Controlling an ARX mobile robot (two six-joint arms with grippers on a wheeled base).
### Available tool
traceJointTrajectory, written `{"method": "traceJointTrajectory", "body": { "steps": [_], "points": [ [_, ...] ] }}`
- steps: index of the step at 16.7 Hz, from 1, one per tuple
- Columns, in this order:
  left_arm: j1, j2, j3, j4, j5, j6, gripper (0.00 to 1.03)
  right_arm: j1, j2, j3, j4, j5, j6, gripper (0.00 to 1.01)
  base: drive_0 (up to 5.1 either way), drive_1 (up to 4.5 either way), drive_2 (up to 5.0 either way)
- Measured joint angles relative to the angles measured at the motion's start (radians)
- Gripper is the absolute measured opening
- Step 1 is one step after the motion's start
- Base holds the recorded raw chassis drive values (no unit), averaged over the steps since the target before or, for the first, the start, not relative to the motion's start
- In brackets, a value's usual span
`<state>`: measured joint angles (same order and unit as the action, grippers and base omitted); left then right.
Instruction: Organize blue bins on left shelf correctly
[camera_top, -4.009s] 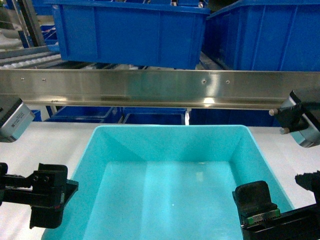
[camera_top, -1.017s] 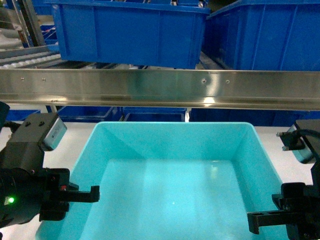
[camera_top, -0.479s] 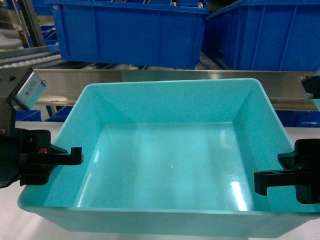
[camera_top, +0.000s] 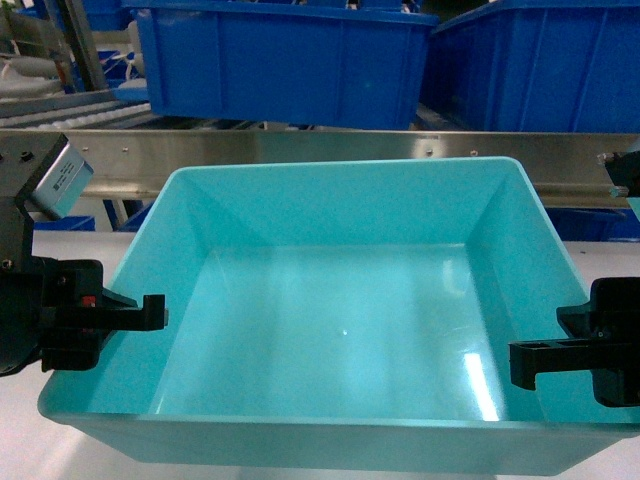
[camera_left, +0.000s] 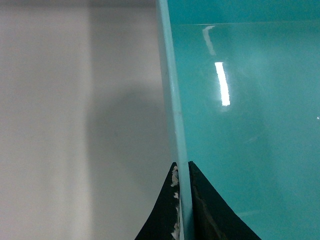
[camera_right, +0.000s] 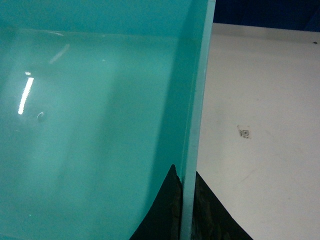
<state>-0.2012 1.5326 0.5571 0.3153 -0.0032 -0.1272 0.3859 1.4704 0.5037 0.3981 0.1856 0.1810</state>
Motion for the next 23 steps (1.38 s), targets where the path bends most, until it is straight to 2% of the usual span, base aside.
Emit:
{"method": "traceJointTrajectory", "body": {
  "steps": [8, 23],
  "points": [
    [0.002, 0.000, 0.000, -0.003, 0.000, 0.000, 0.02, 0.000, 0.000, 0.000, -0.002, 0.000, 0.000, 0.02, 0.0, 0.00, 0.0],
    [0.002, 0.000, 0.000, 0.000, 0.000, 0.000, 0.02, 0.000, 0.000, 0.000, -0.001, 0.000, 0.000, 0.02, -3.8, -0.33, 4.3]
  ]
}}
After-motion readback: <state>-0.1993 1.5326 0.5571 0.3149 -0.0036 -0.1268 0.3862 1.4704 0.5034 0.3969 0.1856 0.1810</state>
